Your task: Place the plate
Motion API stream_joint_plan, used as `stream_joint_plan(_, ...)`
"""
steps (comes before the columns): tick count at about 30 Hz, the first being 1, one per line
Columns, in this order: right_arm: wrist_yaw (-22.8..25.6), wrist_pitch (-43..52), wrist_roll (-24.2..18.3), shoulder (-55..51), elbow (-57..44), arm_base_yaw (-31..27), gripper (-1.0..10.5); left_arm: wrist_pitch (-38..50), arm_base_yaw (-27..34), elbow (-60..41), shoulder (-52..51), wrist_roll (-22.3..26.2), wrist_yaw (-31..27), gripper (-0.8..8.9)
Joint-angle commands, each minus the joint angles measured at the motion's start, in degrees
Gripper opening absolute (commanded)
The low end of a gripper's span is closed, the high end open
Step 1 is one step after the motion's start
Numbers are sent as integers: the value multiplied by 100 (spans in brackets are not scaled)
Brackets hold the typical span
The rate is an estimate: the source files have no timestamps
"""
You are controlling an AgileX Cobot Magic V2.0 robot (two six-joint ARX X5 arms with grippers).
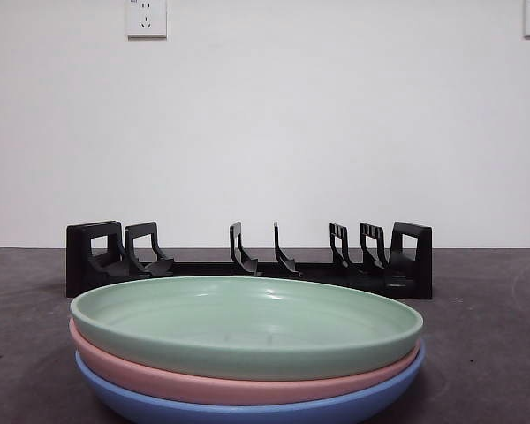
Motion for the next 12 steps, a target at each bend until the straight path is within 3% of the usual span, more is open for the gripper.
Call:
stream_joint_plan(1,-2,76,52,13,57,31,25,-44,-2,-111,-7,-44,-35,19)
stream_joint_plan(12,20,170,48,13,-13,-61,25,-44,-2,-111,-7,-44,-35,19)
